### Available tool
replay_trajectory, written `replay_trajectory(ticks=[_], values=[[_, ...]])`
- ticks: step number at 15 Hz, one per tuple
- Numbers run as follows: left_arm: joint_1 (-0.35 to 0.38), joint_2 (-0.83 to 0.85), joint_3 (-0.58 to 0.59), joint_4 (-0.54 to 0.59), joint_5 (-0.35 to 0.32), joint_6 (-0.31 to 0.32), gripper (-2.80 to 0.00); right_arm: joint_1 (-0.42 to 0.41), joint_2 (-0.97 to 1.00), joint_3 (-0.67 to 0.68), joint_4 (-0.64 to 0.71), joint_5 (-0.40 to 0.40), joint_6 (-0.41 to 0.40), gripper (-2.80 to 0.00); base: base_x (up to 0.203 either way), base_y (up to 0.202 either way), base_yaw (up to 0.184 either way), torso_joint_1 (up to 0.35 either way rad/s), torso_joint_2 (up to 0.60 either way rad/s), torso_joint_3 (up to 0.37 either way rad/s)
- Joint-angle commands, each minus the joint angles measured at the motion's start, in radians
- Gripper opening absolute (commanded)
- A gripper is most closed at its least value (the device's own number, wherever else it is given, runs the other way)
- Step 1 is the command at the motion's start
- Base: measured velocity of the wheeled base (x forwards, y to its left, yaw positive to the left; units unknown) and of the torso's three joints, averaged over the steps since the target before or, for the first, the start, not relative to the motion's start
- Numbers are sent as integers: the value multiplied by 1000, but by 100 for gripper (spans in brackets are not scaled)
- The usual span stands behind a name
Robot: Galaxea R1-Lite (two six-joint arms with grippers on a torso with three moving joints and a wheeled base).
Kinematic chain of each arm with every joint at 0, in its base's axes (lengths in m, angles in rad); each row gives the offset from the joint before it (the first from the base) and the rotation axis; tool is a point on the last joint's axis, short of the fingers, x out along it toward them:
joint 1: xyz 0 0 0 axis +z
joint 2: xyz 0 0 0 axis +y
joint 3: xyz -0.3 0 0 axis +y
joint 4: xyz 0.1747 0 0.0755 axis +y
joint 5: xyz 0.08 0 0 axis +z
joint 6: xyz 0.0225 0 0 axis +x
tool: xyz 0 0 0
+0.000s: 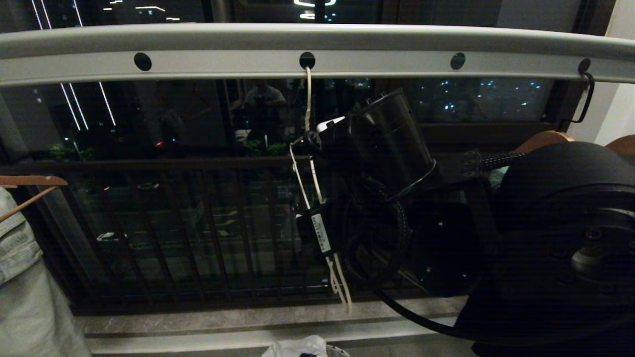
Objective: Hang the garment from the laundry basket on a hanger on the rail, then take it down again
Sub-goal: Pick up the clothes rack on the clothesline
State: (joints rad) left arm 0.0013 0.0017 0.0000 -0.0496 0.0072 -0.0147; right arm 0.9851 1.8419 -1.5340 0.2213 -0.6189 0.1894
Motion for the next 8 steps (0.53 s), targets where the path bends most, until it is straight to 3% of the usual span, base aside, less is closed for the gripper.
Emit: replay_trajectory(ticks=[1, 5, 6, 7, 8], values=[[0, 0, 15, -1, 0, 1, -280, 1, -3, -15, 1, -2, -2, 0, 0, 0, 0, 0, 0, 0], [0, 0, 15, -1, 0, 1, -280, 1, -3, -10, 7, -2, -4, 0, 0, 0, 0, 0, 0, 0], [0, 0, 15, -1, 0, 0, -280, 1, -1, -8, 7, -2, -2, -12, 0, 0, 0, 0, 0, 0], [0, 0, 15, -1, 0, 0, -280, 1, -1, -8, 4, -2, -2, -280, 0, 0, 0, 0, 0, 0], [0, 0, 15, -1, 0, 1, -280, 1, -1, -11, 3, -2, -2, -280, 0, 0, 0, 0, 0, 0]])
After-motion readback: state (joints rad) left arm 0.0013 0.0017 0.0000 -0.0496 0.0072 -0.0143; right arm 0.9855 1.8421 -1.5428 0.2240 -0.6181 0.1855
